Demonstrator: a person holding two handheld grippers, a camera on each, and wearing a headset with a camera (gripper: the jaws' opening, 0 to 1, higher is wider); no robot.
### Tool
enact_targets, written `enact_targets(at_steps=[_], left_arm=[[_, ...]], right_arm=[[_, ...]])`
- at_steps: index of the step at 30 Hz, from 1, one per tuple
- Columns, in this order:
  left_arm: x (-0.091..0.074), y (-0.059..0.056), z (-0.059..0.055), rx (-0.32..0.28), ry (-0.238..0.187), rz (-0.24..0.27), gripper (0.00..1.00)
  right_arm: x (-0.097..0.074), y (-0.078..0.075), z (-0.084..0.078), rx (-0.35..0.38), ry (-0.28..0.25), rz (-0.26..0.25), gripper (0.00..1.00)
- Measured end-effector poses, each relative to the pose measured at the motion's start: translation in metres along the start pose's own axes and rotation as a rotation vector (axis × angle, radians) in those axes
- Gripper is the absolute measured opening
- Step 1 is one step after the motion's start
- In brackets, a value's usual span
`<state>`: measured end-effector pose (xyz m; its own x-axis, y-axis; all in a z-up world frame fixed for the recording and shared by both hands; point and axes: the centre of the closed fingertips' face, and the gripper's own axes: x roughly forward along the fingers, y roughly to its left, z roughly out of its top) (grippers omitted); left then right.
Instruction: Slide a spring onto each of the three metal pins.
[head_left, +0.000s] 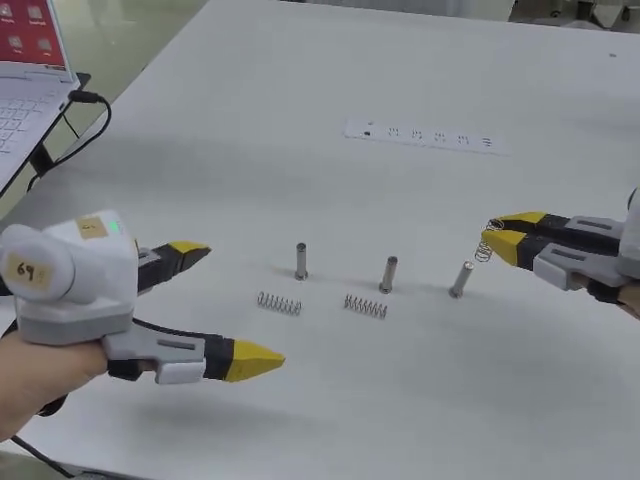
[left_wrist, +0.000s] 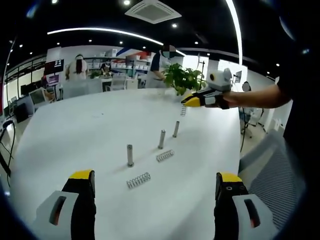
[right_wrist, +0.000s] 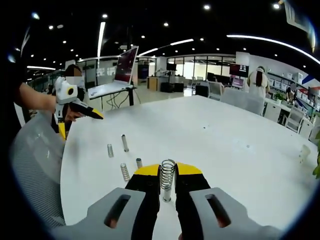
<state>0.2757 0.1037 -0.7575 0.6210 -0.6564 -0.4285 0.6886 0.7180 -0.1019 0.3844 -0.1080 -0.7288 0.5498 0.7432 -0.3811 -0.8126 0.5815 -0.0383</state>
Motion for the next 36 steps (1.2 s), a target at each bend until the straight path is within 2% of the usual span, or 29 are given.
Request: enact_targets(at_steps=[4,19,36], left_arm=[[0.002,0.0,0.003,0.014,0.003,-0.006,0.98],[-0.001,0.002,0.002,0.018,0.013,-0.004,0.98],[0.0,0.0,0.002,0.016,0.013,-0.005,0.98]], right_arm=[[0.003,0.0,-0.004,0.008,0.01,0.001,0.08],[0.011,0.001,-0.01,0.011,0.021,0.002,0.08],[0.012,-0.004,-0.015,0.035,0.02,-0.007,0.08]])
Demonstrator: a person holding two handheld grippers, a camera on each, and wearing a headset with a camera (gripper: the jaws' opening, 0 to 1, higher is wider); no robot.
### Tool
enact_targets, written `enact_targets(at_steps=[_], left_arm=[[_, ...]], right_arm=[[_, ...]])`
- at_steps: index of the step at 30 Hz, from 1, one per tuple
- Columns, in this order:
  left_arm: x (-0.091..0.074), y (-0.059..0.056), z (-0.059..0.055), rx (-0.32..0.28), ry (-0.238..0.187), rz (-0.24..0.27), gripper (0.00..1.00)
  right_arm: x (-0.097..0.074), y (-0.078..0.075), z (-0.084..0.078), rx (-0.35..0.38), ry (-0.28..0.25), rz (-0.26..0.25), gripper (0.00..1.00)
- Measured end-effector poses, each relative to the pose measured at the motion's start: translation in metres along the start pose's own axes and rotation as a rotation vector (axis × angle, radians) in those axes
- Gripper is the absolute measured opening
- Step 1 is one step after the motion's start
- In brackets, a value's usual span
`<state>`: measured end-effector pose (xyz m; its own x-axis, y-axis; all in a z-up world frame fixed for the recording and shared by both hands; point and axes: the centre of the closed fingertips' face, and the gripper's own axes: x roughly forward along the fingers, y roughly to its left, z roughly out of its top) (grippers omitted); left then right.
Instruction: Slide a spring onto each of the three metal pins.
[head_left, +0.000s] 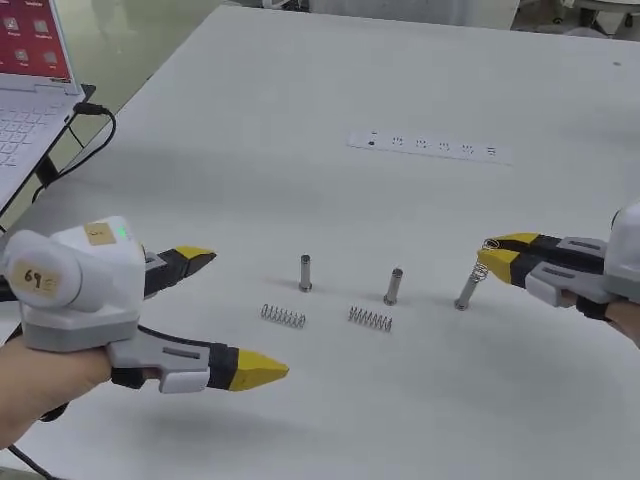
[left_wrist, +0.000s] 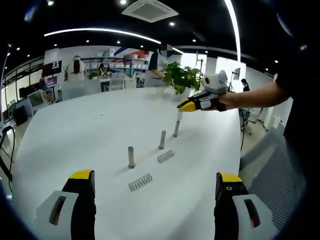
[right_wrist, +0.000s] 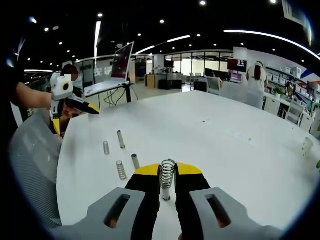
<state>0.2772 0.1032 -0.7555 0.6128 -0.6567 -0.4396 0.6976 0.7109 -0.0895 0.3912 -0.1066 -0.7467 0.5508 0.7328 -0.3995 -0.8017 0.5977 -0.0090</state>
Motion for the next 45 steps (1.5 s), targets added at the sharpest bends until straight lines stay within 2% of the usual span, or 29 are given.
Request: enact_targets(at_steps=[28,40,45], left_arm=[[-0.001,-0.002,-0.006,-0.004,0.01,-0.005,0.97],[-0.003,0.001,-0.008,-0.003,0.012,0.009,0.95],[-0.003,0.001,-0.009,-0.005,0.016,0.01,0.96]], right_arm=[[0.007,0.001,-0.009,0.007,0.012,0.002,0.08],[0.01,0.003,-0.026,0.003,0.033,-0.006,0.08],[0.014,0.006,-0.036,-0.012,0.057,0.0,0.08]])
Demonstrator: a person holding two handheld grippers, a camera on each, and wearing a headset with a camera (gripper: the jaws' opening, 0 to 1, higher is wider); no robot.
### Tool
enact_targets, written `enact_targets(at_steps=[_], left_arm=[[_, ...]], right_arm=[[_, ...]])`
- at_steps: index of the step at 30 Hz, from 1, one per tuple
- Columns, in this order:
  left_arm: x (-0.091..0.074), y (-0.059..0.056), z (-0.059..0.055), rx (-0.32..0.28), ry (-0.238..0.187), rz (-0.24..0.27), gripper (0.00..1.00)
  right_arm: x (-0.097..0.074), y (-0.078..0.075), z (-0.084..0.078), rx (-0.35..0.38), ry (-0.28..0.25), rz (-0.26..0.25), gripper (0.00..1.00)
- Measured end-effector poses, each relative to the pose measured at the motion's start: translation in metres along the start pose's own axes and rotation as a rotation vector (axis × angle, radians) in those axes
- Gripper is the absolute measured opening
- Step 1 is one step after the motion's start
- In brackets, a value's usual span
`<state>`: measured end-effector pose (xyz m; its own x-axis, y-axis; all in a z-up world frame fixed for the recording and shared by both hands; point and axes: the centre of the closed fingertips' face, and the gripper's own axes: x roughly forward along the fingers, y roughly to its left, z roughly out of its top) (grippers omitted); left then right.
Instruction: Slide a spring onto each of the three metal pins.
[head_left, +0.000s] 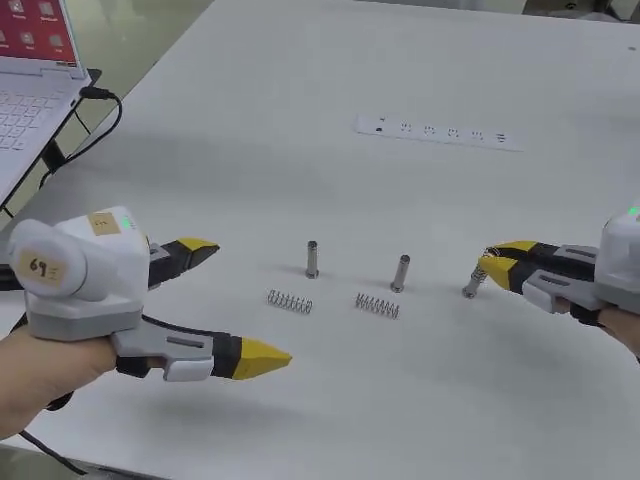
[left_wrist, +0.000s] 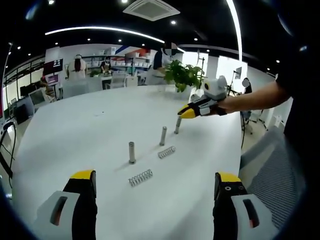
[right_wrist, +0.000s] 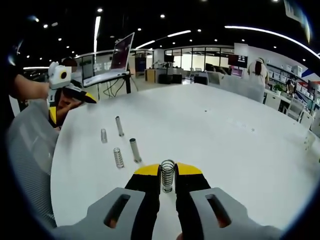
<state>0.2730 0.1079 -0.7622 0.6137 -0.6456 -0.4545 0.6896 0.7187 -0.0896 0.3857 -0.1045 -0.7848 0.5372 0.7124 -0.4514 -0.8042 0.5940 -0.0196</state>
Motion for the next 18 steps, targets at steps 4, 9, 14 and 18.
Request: enact_targets(at_steps=[4,9,14,18], left_arm=[[0.0,0.0,0.001,-0.002,-0.003,0.001,0.96],[0.0,-0.001,0.0,0.001,0.001,0.001,0.96],[-0.001,-0.001,-0.001,0.0,0.004,0.002,0.96],[-0.001,-0.001,-0.001,-0.002,0.003,0.002,0.96]], right_arm=[[0.003,0.0,-0.006,0.007,0.009,0.0,0.08],[0.007,0.002,-0.017,0.0,0.04,0.005,0.08],[0.008,0.002,-0.021,0.003,0.043,0.009,0.08],[0.009,0.002,-0.022,0.026,0.065,0.02,0.09]])
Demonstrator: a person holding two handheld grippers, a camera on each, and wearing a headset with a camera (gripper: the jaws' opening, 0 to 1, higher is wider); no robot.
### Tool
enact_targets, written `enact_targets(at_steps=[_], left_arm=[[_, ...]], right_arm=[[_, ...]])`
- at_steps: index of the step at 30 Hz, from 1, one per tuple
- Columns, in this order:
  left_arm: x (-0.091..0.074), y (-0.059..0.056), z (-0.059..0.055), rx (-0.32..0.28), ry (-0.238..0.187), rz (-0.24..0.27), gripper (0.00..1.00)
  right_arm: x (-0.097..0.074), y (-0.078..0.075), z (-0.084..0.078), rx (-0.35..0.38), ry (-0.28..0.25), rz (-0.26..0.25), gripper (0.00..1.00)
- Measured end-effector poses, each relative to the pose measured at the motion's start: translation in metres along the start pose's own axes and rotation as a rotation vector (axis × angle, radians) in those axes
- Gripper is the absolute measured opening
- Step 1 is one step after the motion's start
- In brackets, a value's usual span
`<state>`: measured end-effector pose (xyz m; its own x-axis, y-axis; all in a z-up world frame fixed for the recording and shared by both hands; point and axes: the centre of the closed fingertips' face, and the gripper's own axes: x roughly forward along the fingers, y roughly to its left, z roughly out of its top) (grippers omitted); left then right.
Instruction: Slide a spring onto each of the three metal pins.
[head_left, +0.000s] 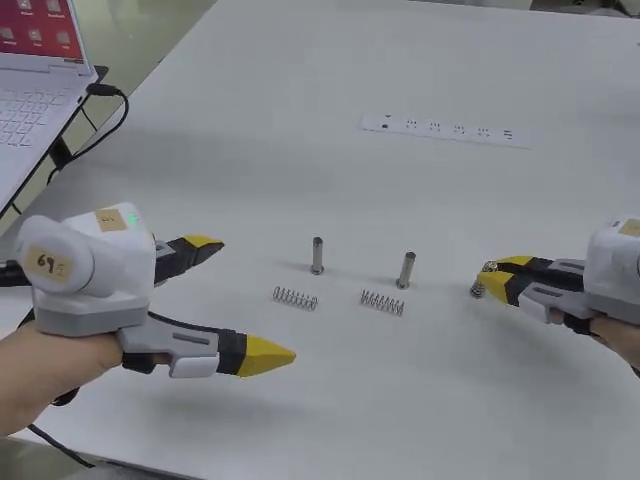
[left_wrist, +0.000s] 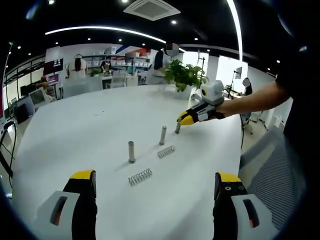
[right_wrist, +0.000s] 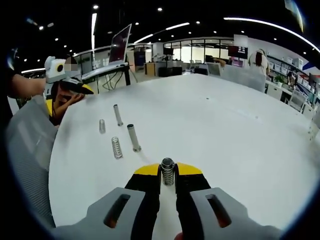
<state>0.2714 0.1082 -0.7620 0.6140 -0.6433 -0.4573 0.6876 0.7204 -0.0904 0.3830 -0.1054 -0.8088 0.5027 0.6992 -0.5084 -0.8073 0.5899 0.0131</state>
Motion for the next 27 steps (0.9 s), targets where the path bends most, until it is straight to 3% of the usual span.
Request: enact_targets(at_steps=[3,14,27], left_arm=[[0.0,-0.001,0.001,0.001,-0.001,-0.001,0.96],[0.0,-0.002,0.001,0.001,0.0,-0.005,0.96],[0.0,-0.003,0.003,0.007,0.002,-0.013,0.96]], right_arm=[[0.0,0.002,-0.003,-0.012,0.02,0.007,0.1],[-0.008,0.001,0.001,0.026,-0.007,-0.002,0.2],[-0.022,0.001,0.001,0.047,-0.02,-0.012,0.24]])
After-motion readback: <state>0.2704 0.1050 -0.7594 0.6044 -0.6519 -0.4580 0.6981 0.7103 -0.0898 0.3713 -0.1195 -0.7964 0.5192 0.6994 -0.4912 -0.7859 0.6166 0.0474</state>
